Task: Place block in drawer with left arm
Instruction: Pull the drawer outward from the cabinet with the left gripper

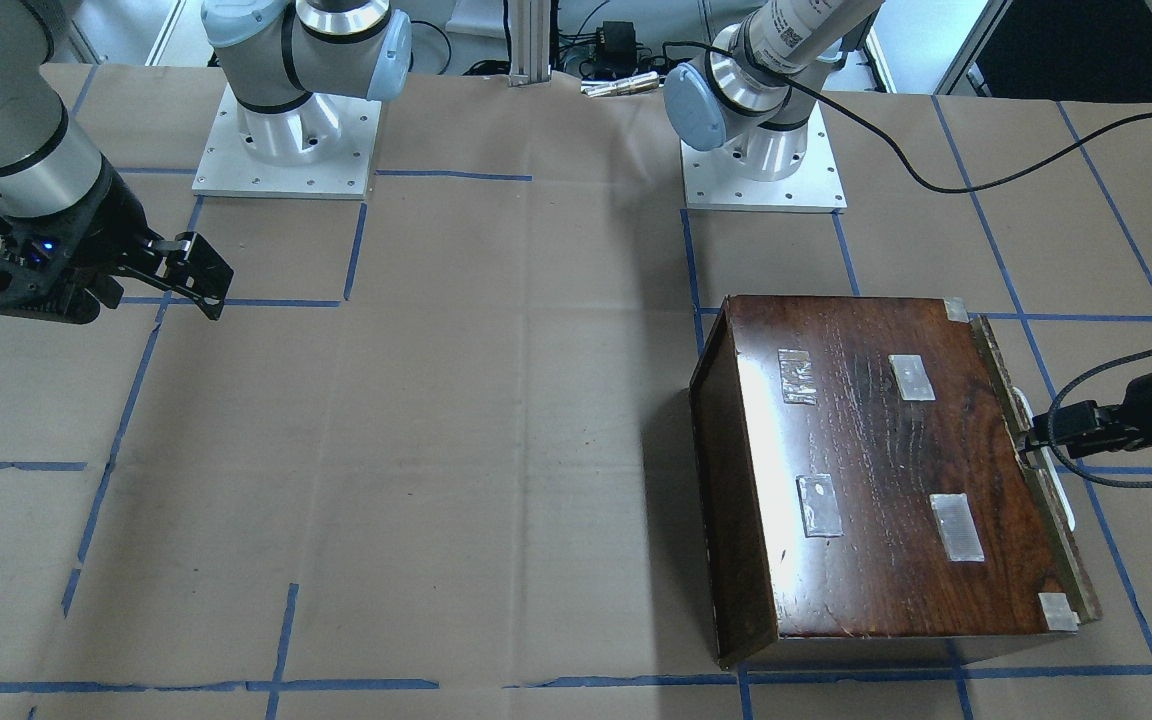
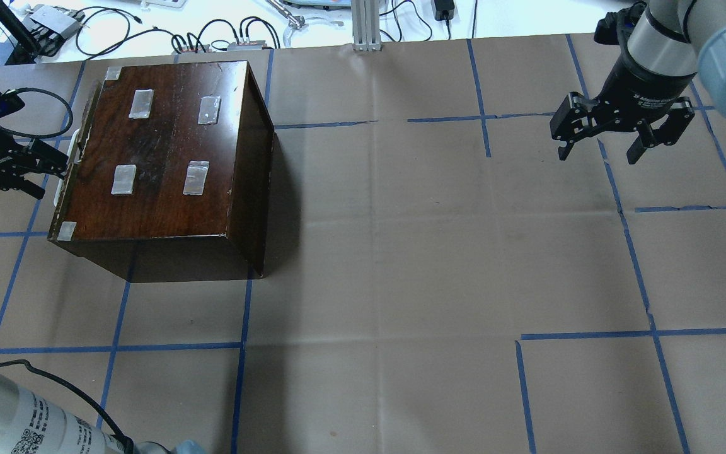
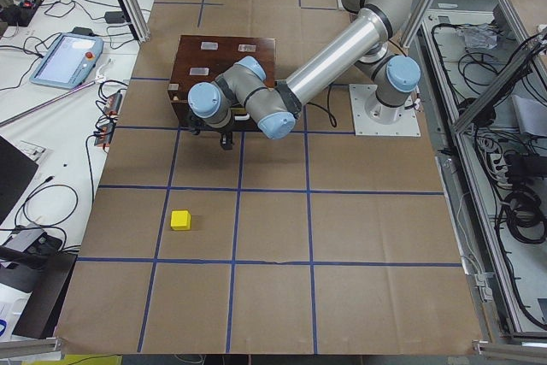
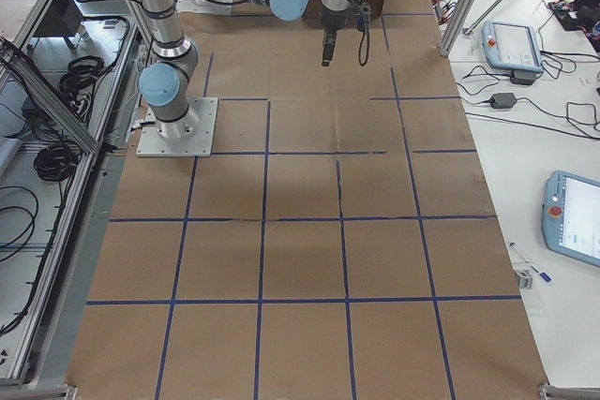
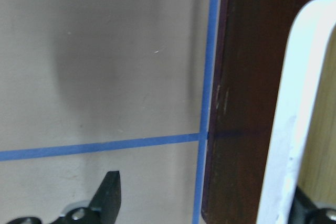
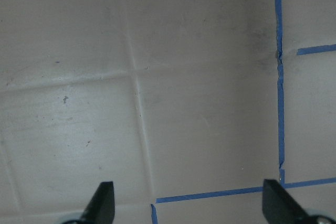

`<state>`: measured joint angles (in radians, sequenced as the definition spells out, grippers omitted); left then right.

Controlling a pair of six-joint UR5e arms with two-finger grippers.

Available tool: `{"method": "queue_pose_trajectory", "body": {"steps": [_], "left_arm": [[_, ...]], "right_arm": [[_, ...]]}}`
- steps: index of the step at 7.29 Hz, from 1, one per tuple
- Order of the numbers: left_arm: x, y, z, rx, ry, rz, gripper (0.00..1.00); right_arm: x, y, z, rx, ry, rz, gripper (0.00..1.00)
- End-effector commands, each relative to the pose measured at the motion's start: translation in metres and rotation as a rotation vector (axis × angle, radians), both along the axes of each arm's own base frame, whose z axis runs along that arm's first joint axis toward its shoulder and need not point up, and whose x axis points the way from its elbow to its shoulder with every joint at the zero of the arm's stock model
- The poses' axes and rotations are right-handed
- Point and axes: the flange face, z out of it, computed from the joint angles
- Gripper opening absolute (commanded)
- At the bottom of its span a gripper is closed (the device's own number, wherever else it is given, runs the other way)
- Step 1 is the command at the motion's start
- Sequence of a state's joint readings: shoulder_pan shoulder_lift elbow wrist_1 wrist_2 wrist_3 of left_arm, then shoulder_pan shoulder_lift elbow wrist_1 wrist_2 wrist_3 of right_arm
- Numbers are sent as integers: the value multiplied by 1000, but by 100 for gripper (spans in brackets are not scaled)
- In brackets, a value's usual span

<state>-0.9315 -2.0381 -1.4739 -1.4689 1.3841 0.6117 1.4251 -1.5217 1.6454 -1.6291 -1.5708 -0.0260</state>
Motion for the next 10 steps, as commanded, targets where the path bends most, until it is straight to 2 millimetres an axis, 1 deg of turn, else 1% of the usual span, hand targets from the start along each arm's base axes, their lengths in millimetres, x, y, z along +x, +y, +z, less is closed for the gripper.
{"method": "queue_pose_trajectory", "body": {"steps": [1,4,5,6,8,9,10], "left_arm": [[27,8,3,5,-24,32,99],[53,18,5,15,-51,60,99],[60,19,7,24,-76,59,99],[66,18,10,19,-82,62,99],[71,16,14,5,-92,53,99],[74,16,13,19,-109,48,99],[79,14,3,46,-125,40,99]], "right_arm": [[0,0,0,0,0,0,100],[0,0,0,0,0,-1,100],[0,0,0,-1,0,0,100],[0,0,0,0,0,0,100],[0,0,-1,2,0,0,100],[0,0,0,1,0,0,100],[0,0,0,-1,0,-1,100]]}}
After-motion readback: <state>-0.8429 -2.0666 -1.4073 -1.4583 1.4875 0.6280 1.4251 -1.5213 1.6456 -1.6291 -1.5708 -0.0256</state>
